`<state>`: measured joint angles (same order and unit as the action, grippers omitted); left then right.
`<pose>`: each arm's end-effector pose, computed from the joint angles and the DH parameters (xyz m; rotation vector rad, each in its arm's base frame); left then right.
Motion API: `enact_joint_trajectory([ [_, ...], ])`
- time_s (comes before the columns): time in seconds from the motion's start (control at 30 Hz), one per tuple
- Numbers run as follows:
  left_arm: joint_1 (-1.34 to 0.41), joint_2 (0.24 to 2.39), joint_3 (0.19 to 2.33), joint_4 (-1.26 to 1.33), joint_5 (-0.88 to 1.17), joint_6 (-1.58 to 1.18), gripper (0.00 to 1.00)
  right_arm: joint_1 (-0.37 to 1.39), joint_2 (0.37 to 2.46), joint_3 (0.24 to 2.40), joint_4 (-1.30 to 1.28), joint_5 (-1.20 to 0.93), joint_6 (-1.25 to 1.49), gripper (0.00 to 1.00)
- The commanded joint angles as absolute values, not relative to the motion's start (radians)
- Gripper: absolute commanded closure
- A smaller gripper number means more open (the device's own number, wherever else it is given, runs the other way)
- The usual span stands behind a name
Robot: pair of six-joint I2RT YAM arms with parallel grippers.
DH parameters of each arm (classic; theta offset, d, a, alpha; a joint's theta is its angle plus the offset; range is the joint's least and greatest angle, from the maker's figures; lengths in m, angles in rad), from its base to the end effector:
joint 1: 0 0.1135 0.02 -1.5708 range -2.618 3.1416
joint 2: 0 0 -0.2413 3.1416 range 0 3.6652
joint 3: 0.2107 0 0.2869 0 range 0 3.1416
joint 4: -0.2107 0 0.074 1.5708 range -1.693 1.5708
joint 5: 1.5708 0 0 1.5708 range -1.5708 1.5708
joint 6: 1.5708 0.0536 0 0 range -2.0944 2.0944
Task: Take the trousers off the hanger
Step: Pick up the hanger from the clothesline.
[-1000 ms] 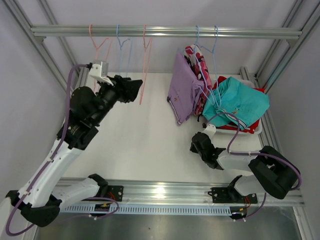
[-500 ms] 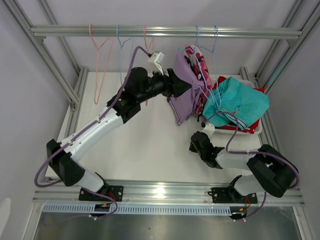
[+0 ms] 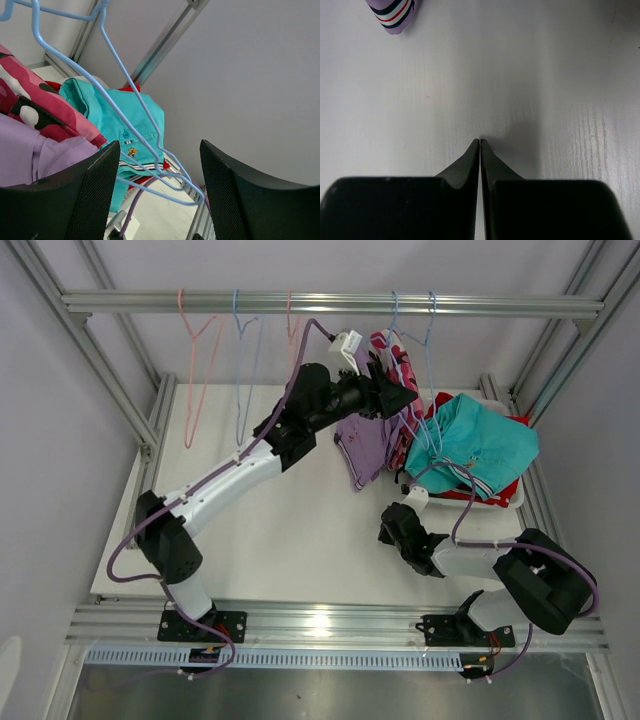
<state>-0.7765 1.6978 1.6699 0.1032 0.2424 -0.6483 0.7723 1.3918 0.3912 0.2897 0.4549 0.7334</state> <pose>0.3180 -0.3304 0.4145 0.3189 1.6174 -1.3027 0.2110 0.1726 0.0675 0.1909 2.2072 0.3186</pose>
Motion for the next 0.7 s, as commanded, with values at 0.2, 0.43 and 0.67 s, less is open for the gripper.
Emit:
enact_joint_trajectory([
  [0.2, -0.801, 1.799, 1.816, 0.121, 0.170, -0.621, 0.30, 0.755, 1.434, 0.399, 0.287, 0.427, 0.715, 0.94],
  [0.43, -0.799, 1.859, 1.833, 0.195, 0.158, -0.673, 0.37, 0.715, 1.451, 0.393, 0.317, 0.367, 0.709, 0.94],
  [0.67, -0.792, 1.876, 1.798, 0.262, 0.132, -0.724, 0.50, 0.670, 1.434, 0.356, 0.354, 0.316, 0.712, 0.94],
])
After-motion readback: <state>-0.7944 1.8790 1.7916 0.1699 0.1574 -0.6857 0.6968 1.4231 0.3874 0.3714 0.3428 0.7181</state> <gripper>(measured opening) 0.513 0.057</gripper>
